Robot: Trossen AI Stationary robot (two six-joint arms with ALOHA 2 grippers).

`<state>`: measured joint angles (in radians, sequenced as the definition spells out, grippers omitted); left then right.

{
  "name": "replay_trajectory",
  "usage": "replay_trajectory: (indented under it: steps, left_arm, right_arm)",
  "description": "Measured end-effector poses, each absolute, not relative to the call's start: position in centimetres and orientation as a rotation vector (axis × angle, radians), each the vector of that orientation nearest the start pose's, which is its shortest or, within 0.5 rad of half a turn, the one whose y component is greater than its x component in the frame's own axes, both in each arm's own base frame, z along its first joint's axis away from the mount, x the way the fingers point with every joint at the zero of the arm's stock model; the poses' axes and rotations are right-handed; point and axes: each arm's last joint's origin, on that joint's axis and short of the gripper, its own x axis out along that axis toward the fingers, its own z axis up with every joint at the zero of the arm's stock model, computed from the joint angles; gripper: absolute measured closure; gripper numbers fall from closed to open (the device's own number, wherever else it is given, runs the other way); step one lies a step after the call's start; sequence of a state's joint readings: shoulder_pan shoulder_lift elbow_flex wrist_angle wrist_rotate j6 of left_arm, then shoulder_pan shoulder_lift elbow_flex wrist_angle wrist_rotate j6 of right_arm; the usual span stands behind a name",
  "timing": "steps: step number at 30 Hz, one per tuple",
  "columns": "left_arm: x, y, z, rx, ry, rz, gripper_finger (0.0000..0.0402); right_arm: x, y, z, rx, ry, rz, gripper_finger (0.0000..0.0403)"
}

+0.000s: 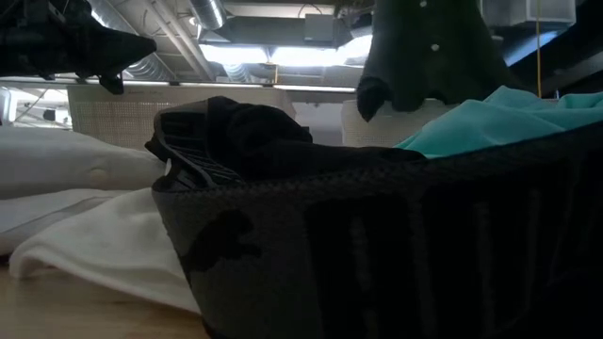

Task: Sort clothes
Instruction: Put the green polo shirt into the right white bin

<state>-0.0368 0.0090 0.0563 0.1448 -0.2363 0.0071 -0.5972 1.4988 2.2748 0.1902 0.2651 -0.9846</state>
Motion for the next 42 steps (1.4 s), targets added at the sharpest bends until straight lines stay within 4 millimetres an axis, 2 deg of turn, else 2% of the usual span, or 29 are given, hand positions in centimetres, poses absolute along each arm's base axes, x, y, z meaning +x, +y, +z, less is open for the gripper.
replay_trajectory:
  steps: [5, 11, 16, 22, 29, 36, 42]
  left_arm:
    - [9.2, 0.3, 19.5, -0.018, -0.183, 0.200, 0.0393]
    - [9.2, 0.3, 19.5, -0.018, -0.183, 0.200, 0.0393]
    - [9.2, 0.3, 19.5, -0.018, -0.183, 0.200, 0.0393]
    - [9.2, 0.3, 19.5, -0.018, -0.183, 0.200, 0.0393]
    - [9.2, 0.3, 19.5, -0.019, -0.183, 0.200, 0.0393]
    - [9.2, 0.3, 19.5, -0.031, -0.184, 0.199, 0.0393]
    - [9.2, 0.3, 19.5, -0.046, -0.186, 0.197, 0.0393]
  right_arm:
    - [15.0, -12.6, 66.5, -1.030, -0.510, -1.289, 0.0378]
    - [15.0, -13.2, 66.5, -1.071, -0.545, -1.291, 0.0373]
    - [14.5, -13.9, 66.4, -1.071, -0.503, -1.328, 0.0375]
    - [15.0, -15.2, 65.4, -1.024, -0.280, -1.371, 0.0375]
    - [16.3, -16.8, 62.9, -0.880, 0.034, -1.333, 0.0375]
    - [16.4, -17.5, 60.8, -0.781, 0.327, -1.381, 0.0375]
    - [16.4, -17.5, 58.7, -0.652, 0.486, -1.300, 0.0375]
